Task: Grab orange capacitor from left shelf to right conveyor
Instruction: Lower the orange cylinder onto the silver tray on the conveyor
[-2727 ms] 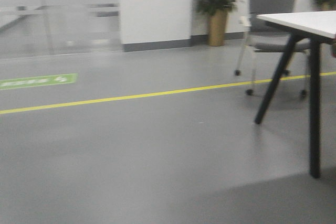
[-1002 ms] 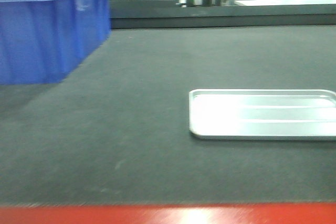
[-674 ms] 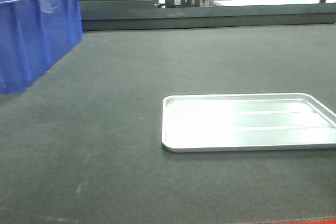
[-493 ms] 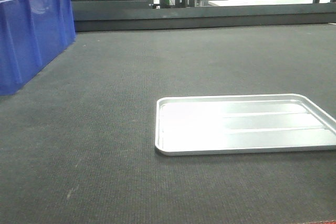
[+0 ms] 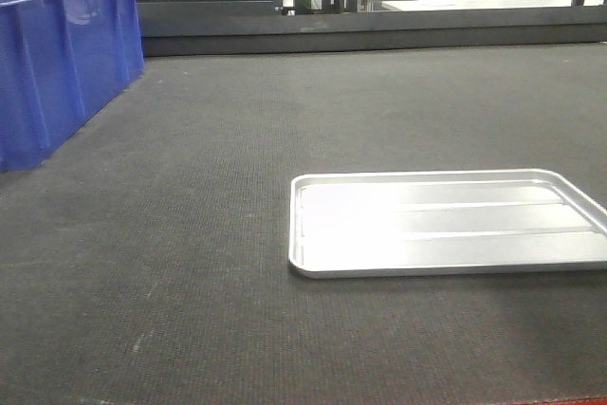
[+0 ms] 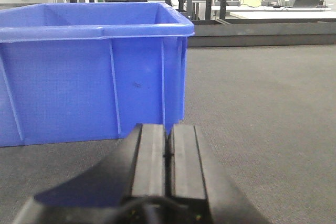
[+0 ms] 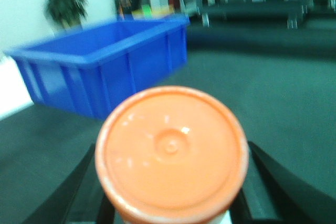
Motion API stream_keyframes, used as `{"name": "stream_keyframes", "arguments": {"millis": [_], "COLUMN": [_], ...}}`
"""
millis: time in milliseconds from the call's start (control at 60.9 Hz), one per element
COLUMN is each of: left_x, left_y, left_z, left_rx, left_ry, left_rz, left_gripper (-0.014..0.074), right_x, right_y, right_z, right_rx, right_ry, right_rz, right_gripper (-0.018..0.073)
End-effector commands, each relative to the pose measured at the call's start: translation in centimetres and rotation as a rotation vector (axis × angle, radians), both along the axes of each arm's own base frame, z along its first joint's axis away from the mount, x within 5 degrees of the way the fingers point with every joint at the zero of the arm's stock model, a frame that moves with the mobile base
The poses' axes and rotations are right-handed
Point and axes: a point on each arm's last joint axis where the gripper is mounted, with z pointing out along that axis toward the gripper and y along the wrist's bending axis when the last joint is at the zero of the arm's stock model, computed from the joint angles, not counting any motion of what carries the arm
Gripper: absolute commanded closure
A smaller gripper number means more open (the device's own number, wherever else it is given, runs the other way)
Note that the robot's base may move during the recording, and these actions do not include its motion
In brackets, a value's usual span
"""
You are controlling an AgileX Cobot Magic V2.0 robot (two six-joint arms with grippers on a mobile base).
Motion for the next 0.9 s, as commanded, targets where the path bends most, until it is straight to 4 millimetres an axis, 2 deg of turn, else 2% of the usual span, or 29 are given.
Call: {"name": "stream_keyframes", "arguments": {"millis": [0, 148, 296, 460, 542, 608, 641, 772, 887], "left_x": [0.0, 0.0, 0.0, 0.0, 0.0, 0.0, 0.0, 0.0, 0.0], "left_y": [0.0, 0.0, 0.0, 0.0, 0.0, 0.0, 0.0, 0.0, 0.0], "left_z": [1.0, 1.0, 1.0, 1.0, 1.0, 1.0, 1.0, 1.0, 1.0], "left_rx": [-0.015, -0.015, -0.015, -0.015, -0.015, -0.015, -0.015, -0.015, -0.015], "left_ry": [-0.087, -0.087, -0.087, -0.087, -0.087, -0.087, -0.087, -0.087, -0.087], "left_rz": [0.002, 0.002, 0.002, 0.002, 0.002, 0.002, 0.002, 0.002, 0.002], "left_gripper": [0.0701, 0.0701, 0.0701, 0.0701, 0.0701, 0.0701, 0.0701, 0.0701, 0.0701], "right_x": [3.1, 8.8, 12.9, 15.1, 15.5, 15.6, 15.5, 15.5, 15.5], "right_y": [1.6, 3.5, 5.0, 6.0, 6.2, 6.2, 6.2, 6.2, 6.1], "right_z": [0.5, -2.0, -5.4, -10.1, -11.5, -11.7, -11.6, -11.5, -11.7], "right_rx": [0.009, 0.014, 0.003, -0.118, -0.141, -0.141, -0.138, -0.127, -0.139], "right_ry": [-0.033, -0.033, -0.052, 0.043, 0.089, 0.096, 0.096, 0.094, 0.112], "right_rz": [-0.026, -0.084, -0.092, -0.081, -0.079, -0.08, -0.08, -0.083, -0.083], "right_gripper": [0.0502, 0.0502, 0.0502, 0.0499, 0.0493, 0.0419, 0.0342, -0.0083, -0.0078]}}
